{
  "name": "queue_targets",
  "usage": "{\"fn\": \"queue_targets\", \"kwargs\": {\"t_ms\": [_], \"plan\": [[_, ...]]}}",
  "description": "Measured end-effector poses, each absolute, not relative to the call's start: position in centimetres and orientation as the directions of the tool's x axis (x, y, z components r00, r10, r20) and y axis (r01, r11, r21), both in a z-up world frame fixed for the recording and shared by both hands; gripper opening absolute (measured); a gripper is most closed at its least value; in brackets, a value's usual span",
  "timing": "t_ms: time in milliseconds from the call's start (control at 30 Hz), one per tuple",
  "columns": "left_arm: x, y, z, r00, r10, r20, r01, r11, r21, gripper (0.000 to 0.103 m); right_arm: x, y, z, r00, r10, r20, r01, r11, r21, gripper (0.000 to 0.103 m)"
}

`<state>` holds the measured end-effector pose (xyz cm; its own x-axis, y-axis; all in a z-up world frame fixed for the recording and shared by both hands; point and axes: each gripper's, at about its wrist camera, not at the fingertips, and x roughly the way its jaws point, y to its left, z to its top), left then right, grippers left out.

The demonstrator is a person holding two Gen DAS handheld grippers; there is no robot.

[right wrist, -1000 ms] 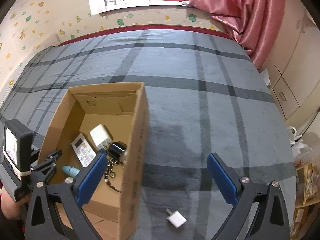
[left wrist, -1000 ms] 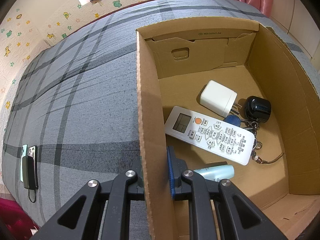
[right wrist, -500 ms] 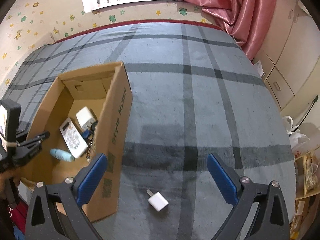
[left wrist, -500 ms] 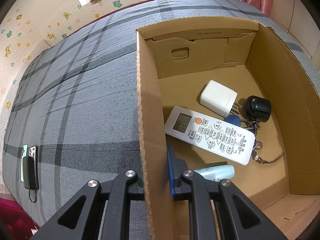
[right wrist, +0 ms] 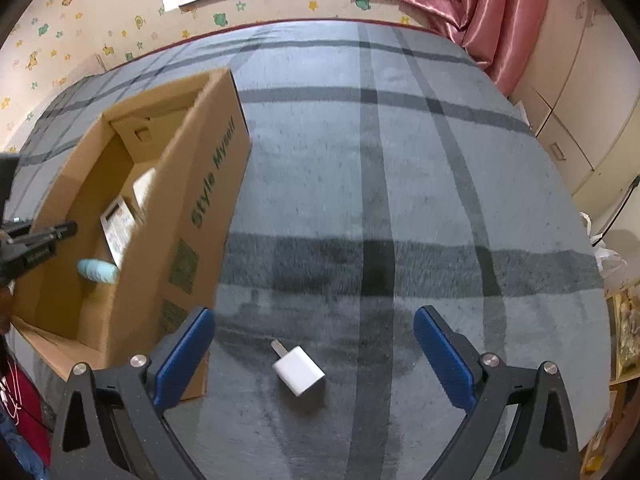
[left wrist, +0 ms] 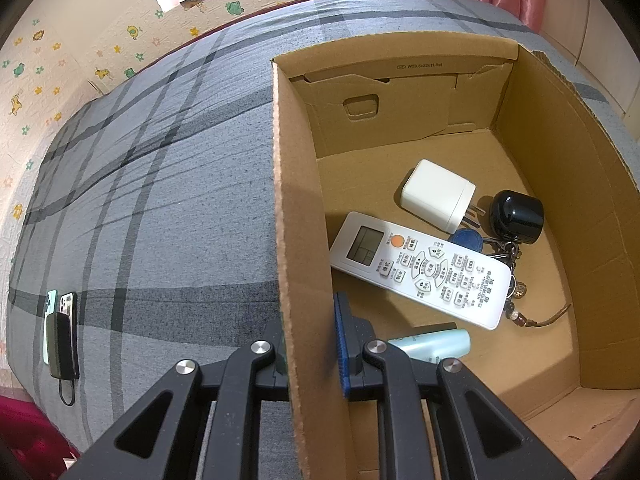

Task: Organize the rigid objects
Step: 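Move the right tool out of the box toward the white plug adapter, then grasp the white plug adapter with the right tool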

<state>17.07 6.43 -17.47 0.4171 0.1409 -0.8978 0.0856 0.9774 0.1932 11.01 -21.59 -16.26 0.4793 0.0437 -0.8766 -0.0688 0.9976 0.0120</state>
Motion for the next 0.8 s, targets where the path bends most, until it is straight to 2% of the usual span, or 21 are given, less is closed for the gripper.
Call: {"fn": "queue_targets", "kwargs": {"t_ms": [467,800], "plan": [[17.1,6.4,-17.5,0.417,0.143,-0.897,0.087,0.977,0.196,0.016,10.4,-23.0,-21.9,0.416,0.037,-0.909,-0.060,0.998,0.013,0.102],[17.0,6.4,-17.5,0.417,0.145,-0.897,0.087,0.976,0.199,0.016,10.4,-23.1,-23.3,0.387,0.044,-0.921,-0.066,0.998,0.020,0.099]]}}
